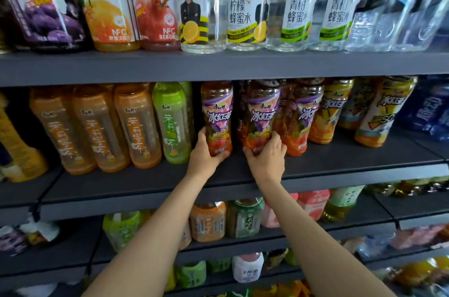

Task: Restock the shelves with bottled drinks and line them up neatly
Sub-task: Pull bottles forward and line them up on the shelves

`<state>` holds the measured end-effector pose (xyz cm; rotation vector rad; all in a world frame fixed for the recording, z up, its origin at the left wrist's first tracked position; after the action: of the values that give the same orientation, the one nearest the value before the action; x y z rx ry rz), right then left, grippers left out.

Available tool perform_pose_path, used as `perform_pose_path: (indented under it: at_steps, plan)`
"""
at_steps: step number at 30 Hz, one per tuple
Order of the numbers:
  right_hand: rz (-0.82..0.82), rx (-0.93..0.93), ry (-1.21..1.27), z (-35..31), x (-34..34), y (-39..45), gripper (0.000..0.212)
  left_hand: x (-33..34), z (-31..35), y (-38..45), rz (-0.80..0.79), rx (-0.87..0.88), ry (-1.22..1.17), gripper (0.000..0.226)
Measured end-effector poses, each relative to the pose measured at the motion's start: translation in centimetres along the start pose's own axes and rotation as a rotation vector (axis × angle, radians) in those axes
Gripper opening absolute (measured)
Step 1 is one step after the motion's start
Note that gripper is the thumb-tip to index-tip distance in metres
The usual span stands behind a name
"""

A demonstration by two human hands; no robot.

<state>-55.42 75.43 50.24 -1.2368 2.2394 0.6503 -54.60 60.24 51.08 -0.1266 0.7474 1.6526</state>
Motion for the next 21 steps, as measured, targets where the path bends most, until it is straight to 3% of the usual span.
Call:
perform_pose_path:
  at_steps: [5, 16, 21]
  plan:
    - [-0.126, -0.065, 0.031, 0.1, -0.1, 0.4, 0.076, 0.1, -0.1, 0.1, -0.092, -0.03, 0.011, 0.086]
    - [-0.287, -0.172, 0.043, 0.4, -0.4, 0.9, 0.069, 0.9, 1.4, -0.4, -0.08, -0.14, 0.115, 0.081]
    - [-0.346, -0.304, 0.165, 1.2, -1.4, 0.7, 0.067, 1.1, 4.0, -3.9, 0.448, 0.104, 0.302, 0.064]
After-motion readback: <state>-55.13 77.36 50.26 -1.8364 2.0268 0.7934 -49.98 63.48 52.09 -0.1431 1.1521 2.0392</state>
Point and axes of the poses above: each hand's wrist, its own y-axis towards the middle knuckle, its own x-axis out of the palm, z = x × y, the point moved 3 cm from there along y, towards the middle knuckle, and after that the axes turned 14 degrees about x, right-handed, at the moved point
